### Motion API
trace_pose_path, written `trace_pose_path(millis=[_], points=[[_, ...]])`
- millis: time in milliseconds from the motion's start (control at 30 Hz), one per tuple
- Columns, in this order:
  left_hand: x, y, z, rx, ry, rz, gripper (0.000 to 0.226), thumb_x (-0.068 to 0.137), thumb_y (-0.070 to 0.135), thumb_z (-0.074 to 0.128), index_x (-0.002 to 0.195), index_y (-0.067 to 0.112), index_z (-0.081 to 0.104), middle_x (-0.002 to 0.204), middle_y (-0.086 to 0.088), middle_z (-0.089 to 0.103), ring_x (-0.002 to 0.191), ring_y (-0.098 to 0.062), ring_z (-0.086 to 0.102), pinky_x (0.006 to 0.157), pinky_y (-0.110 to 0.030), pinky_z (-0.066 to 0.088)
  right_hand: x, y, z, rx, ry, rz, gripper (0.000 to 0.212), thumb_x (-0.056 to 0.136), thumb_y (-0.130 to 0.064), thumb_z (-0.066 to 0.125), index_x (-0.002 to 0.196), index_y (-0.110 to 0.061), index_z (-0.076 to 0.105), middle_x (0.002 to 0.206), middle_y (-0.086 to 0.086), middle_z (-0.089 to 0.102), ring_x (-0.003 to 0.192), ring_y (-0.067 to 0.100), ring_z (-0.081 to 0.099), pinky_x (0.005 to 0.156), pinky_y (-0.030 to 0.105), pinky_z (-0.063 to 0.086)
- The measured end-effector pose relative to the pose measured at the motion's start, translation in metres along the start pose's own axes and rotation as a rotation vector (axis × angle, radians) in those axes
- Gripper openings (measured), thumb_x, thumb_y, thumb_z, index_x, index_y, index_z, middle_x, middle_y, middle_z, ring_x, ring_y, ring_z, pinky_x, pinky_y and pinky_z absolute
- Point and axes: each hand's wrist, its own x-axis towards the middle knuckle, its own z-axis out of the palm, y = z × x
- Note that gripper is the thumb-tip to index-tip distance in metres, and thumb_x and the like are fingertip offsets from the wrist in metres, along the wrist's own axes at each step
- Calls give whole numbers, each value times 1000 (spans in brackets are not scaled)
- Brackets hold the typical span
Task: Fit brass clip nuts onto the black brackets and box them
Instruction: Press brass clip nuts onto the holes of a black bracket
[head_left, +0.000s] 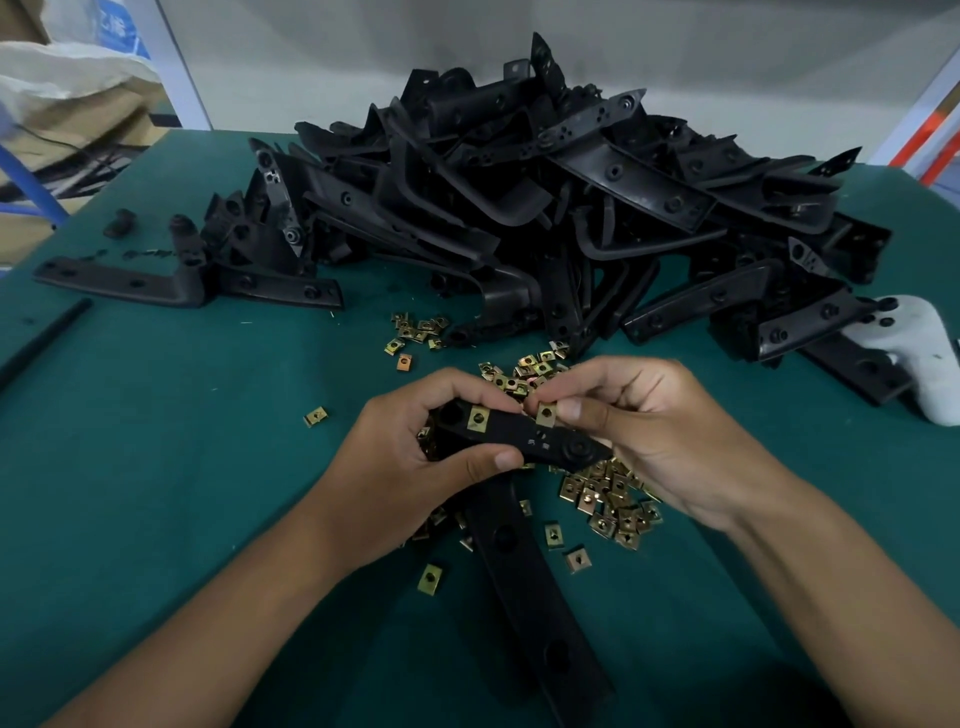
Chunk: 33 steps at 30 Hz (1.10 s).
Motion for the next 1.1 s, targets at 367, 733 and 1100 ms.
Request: trace_pose_path(millis=[367, 733, 1100], points=[[1, 0, 0, 16, -19, 9, 22, 83, 38, 77, 103, 33, 70, 99, 12, 73, 90, -6, 70, 76, -13, 53, -2, -2, -2, -85, -46, -51, 15, 83, -25, 73, 95, -26, 82, 95, 3, 78, 89, 12, 73, 80, 19, 55], [2, 1, -1, 15, -44, -30, 23, 82, 44, 76, 102, 35, 70, 98, 4, 73, 87, -14, 71, 75, -21, 57, -8, -9, 2, -291, 21, -152, 16, 85, -17, 70, 96, -20, 80, 93, 6, 79, 87, 29, 73, 79, 36, 58], [4, 3, -5, -19, -18, -20, 21, 82, 39, 76, 102, 33, 71, 103, 5, 74, 94, -11, 70, 80, -18, 54, -4, 0, 8, -90, 40, -97, 20, 82, -21, 73, 101, -22, 79, 99, 3, 79, 89, 17, 74, 77, 26, 60]])
